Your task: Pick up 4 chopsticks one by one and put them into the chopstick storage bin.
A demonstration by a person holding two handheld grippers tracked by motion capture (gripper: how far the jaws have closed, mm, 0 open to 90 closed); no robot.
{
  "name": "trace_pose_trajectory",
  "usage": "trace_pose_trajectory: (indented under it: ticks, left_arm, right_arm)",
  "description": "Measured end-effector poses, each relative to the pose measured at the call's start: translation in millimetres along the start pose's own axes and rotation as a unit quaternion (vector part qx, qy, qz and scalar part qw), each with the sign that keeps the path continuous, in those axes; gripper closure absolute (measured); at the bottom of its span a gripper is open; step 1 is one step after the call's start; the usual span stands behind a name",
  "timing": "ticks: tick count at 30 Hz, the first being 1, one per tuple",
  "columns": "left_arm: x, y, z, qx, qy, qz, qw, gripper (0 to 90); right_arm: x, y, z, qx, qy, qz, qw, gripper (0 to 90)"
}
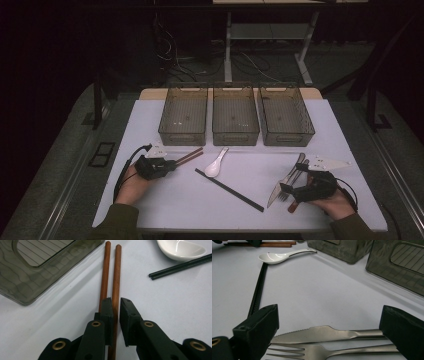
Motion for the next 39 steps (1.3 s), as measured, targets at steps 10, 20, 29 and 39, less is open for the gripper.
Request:
trace_pose_trajectory:
  ticks: [10, 20, 29, 39]
  left_arm:
    - [1.0, -0.5, -2.0, -0.001, -0.014, 0.007, 0.9999, 79.8]
    - [0.4, -0.5, -2.4, -0.005, -0.024, 0.021, 0.9995, 81.7]
    - [0.1, 0.2, -2.4, -0.006, -0.027, 0.013, 0.9995, 83.5]
    - [1.2, 2.0, -2.0, -0.013, -0.024, 0.016, 0.9995, 83.7]
  right_arm:
    - [0.0, -0.1, -0.3, 0.000, 0.000, 0.001, 1.0000, 2.5]
    - [0.0, -0.3, -0.9, -0.001, 0.001, 0.003, 1.0000, 2.5]
    - [-0.1, -0.3, -1.1, -0.003, 0.001, 0.003, 1.0000, 2.5]
    - [-0.5, -1.0, -2.3, -0.006, 0.006, 0.000, 1.0000, 2.5]
Point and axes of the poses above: each handheld gripper's, and its own axes: z roughly backward along the jaws, y roughly out of its top, x roughly to its right, the point moved 2 cm from there along -z, roughly forward along the jaws, and after that the axes turned 3 degrees about y, right-handed, at the moved point
